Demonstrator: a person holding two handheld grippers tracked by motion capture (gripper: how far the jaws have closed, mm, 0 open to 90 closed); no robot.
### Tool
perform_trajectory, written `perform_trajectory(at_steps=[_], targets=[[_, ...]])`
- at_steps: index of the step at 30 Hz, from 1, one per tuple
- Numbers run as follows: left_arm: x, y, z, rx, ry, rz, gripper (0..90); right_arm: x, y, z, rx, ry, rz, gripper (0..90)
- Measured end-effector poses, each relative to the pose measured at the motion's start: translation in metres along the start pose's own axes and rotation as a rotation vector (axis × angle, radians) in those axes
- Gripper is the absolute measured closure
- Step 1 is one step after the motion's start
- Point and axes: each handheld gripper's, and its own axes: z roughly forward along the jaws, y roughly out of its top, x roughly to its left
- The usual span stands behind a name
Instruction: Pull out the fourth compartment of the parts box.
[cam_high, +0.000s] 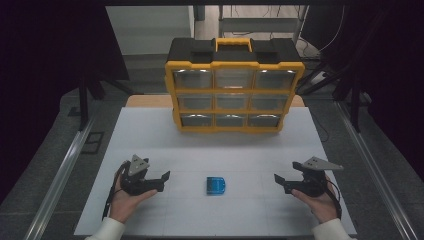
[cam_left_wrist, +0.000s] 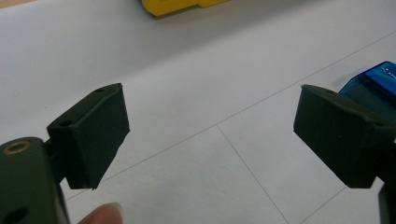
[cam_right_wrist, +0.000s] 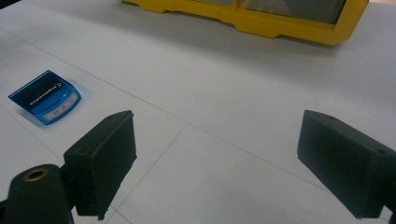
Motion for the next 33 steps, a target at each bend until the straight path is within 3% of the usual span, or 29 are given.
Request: perform_trajectory(at_steps=[18, 22, 33], targets=[[0.0004, 0.0006, 0.0012, -0.018, 0.021, 0.033, 11.0, -0.0011, -0.0014, -0.0021, 0.002, 0.003, 0.012, 12.2], [-0.0007, 0.0012, 0.0006, -0.022, 0.035, 0.059, 10.9, -0.0012, -0.0014, -0.0017, 0.005, 0.002, 0.011, 12.2], [-0.0045, 0.0047, -0.0004, -0.034, 0.005, 0.078, 10.9, -0.0008, -0.0016, -0.0006, 0.014, 0.002, 0.008, 12.3]])
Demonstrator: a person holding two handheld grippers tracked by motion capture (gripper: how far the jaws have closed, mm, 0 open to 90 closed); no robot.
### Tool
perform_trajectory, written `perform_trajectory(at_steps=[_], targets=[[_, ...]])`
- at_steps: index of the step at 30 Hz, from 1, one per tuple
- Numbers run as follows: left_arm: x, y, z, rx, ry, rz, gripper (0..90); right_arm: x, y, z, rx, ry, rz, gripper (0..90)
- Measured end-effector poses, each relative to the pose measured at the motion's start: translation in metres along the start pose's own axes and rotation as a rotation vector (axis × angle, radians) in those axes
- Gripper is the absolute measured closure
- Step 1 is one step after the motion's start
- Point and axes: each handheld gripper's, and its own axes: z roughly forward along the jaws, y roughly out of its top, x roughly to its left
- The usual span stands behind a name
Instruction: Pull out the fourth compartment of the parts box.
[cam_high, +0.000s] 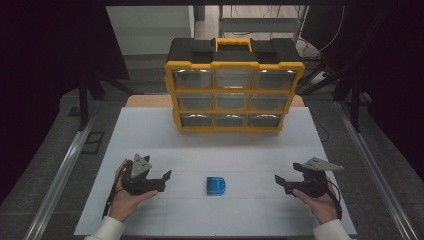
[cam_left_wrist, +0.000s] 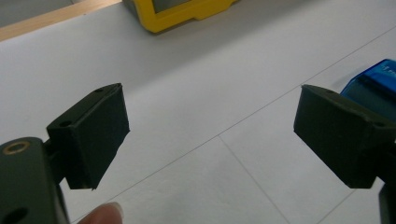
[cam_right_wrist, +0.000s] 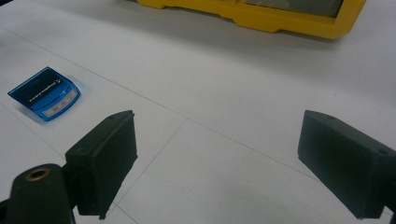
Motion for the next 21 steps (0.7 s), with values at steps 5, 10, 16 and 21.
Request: perform_trajectory(at_steps=[5, 10, 16, 21], targets=[[-0.004, 0.006, -0.001, -0.011, -0.027, 0.016, 11.0, 0.000, 0.000, 0.000, 0.002, 0.001, 0.003, 12.5], [-0.010, 0.008, 0.001, -0.004, -0.036, 0.047, 10.8, 0.000, 0.000, 0.000, 0.003, -0.003, 0.003, 12.6], [-0.015, 0.011, -0.001, -0.012, -0.045, 0.072, 10.8, -0.001, -0.001, -0.001, 0.002, -0.006, 0.008, 12.7], [-0.021, 0.013, 0.001, -0.009, -0.041, 0.124, 11.1, -0.001, -0.001, -0.001, 0.004, -0.007, 0.007, 12.8]])
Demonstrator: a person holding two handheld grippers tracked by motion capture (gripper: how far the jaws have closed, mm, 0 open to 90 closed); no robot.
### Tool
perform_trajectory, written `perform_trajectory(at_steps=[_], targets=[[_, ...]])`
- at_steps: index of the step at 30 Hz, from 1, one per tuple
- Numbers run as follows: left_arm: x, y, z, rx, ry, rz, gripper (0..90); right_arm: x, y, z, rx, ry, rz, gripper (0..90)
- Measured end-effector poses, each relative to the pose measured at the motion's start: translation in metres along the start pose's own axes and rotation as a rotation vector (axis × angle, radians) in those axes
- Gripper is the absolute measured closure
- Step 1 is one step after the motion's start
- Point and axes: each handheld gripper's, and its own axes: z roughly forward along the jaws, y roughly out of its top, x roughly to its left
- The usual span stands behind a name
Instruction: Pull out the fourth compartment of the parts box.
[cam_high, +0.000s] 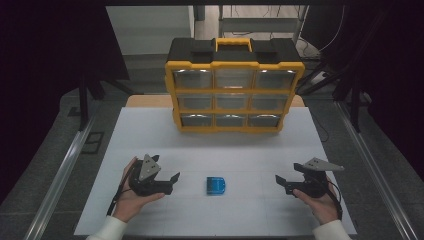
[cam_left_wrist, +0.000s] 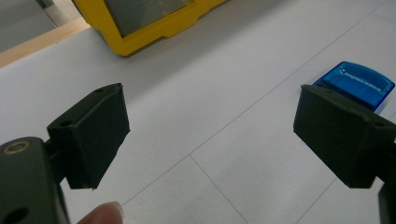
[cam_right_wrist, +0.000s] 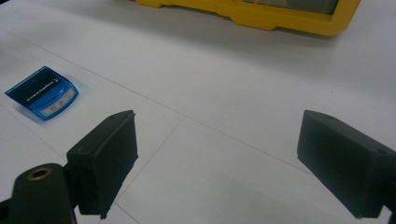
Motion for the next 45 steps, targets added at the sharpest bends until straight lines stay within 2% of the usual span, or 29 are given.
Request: perform_trajectory(at_steps=[11, 17, 30, 37, 45], targets=[[-0.010, 0.008, 0.004, -0.005, 0.000, 0.066, 11.9, 0.000, -0.001, 0.001, 0.007, -0.002, -0.003, 13.2], [-0.015, 0.011, 0.005, -0.010, 0.012, 0.124, 12.1, 0.000, -0.001, 0.001, 0.009, -0.005, -0.001, 13.2], [-0.029, 0.021, 0.013, -0.008, -0.019, 0.155, 12.6, -0.001, -0.001, 0.001, 0.012, -0.009, 0.001, 13.5], [-0.039, 0.025, 0.020, -0.002, 0.004, 0.215, 12.9, -0.003, -0.002, 0.000, 0.013, -0.012, 0.007, 13.6], [-0.041, 0.028, 0.022, -0.008, 0.022, 0.249, 12.9, -0.003, -0.002, 0.001, 0.018, -0.015, 0.005, 13.8]])
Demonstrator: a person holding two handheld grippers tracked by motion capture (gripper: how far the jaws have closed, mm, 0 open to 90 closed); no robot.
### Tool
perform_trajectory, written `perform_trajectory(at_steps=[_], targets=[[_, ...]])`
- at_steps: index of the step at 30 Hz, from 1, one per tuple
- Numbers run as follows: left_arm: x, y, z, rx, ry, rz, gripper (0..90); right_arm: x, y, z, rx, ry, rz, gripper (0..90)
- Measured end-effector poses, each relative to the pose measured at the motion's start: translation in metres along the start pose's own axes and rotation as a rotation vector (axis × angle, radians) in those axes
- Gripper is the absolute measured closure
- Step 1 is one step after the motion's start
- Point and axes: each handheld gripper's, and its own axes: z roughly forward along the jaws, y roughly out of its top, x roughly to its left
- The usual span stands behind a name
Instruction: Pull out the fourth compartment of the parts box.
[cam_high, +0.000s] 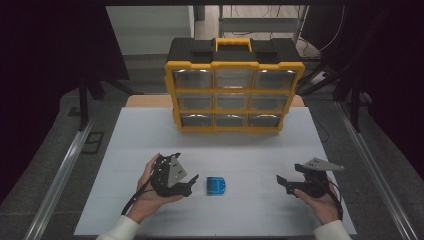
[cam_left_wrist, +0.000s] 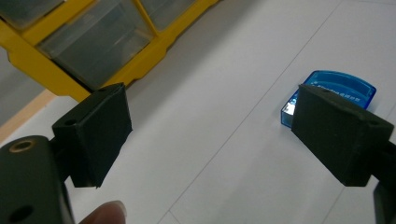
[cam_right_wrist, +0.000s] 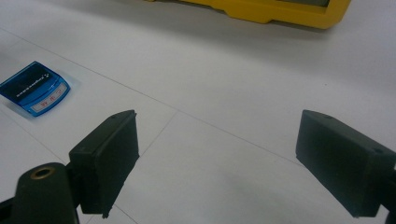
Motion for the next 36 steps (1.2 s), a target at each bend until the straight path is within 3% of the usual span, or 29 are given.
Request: perform_trajectory(at_steps=[17, 19, 36], targets=[[-0.009, 0.001, 0.004, -0.003, 0.044, 0.112, 12.7, -0.001, 0.000, 0.001, 0.007, -0.002, 0.002, 13.9], [-0.013, 0.001, 0.006, 0.007, 0.057, 0.155, 12.3, 0.000, 0.000, 0.001, 0.010, -0.002, 0.002, 14.0], [-0.015, 0.002, 0.005, -0.015, 0.117, 0.225, 12.4, 0.000, -0.001, 0.002, 0.017, -0.007, -0.002, 14.4]])
